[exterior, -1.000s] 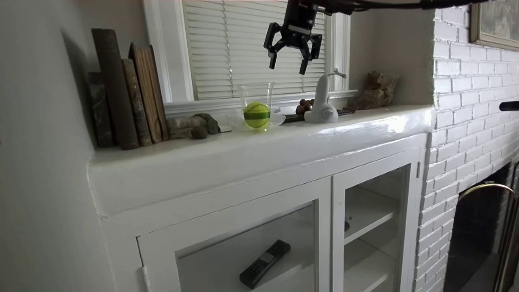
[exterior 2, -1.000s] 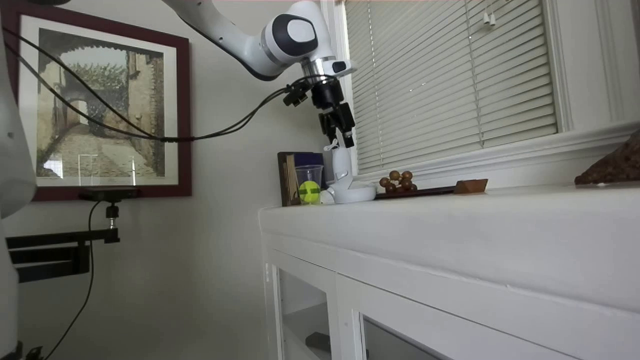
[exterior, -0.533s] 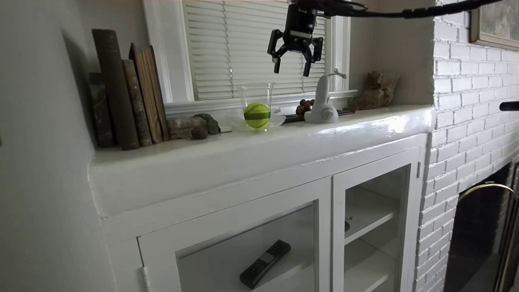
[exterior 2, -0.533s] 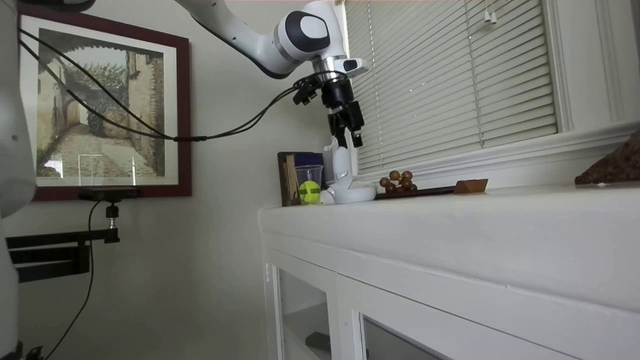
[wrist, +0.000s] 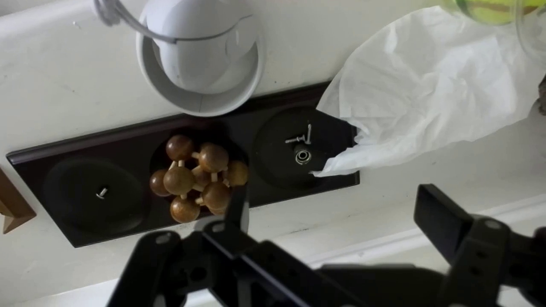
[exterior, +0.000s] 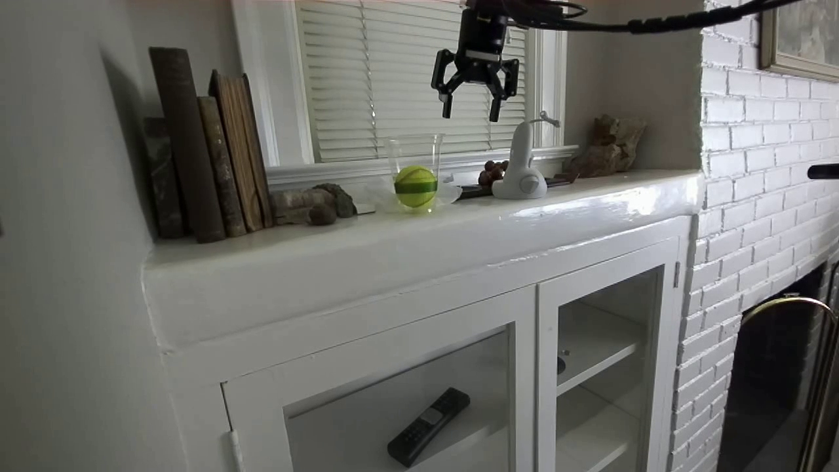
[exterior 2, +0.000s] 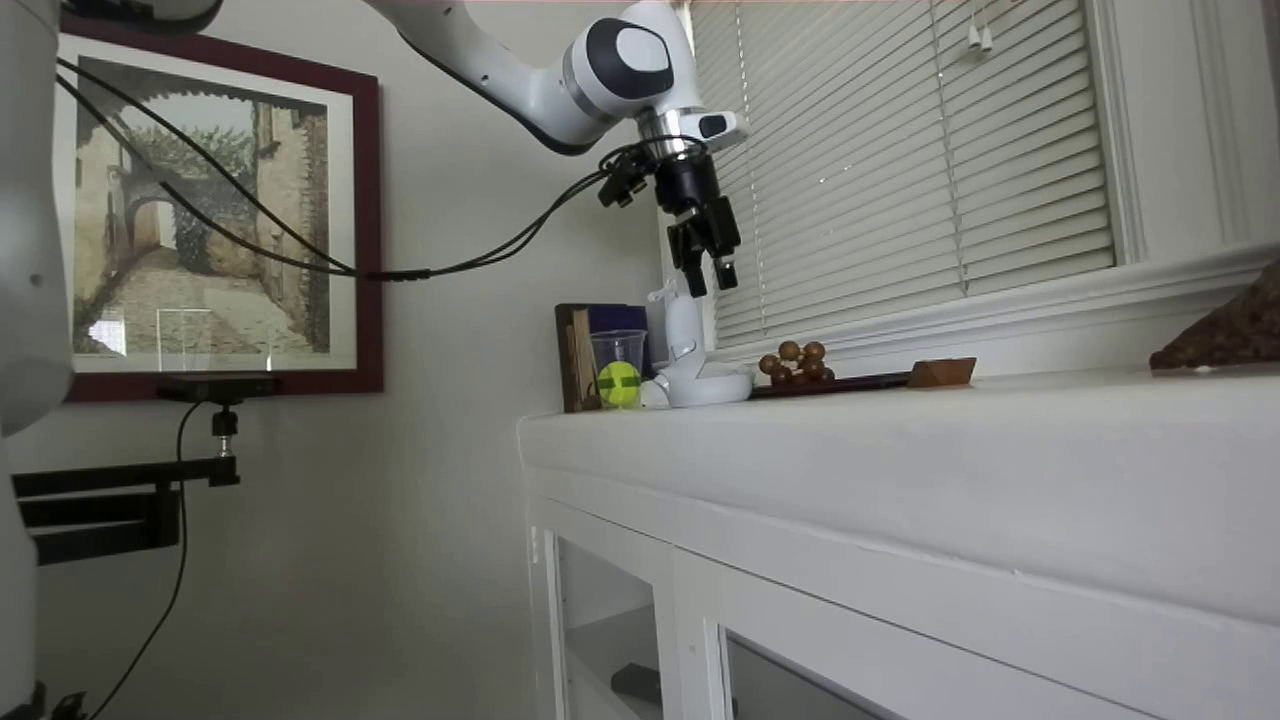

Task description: Move the small silver object to the right

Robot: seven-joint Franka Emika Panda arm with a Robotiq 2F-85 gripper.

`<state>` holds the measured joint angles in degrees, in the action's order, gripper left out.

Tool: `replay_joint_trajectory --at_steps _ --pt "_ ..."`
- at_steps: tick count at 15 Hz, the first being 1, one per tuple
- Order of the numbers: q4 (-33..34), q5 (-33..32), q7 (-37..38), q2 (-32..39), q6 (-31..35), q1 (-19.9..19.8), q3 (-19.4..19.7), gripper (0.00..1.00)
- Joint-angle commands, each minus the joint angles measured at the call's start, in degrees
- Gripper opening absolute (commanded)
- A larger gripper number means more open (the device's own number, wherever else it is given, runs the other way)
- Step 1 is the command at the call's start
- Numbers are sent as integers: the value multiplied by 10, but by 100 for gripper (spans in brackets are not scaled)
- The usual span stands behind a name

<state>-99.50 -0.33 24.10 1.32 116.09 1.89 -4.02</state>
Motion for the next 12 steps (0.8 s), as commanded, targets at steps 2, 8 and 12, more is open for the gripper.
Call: replay_joint_trajectory --at_steps 2,8,12 --pt "3 0 0 1 -2 5 5 100" --pt "5 -16 17 4 -4 6 4 100" --pt "26 -33 48 19 -43 7 6 100"
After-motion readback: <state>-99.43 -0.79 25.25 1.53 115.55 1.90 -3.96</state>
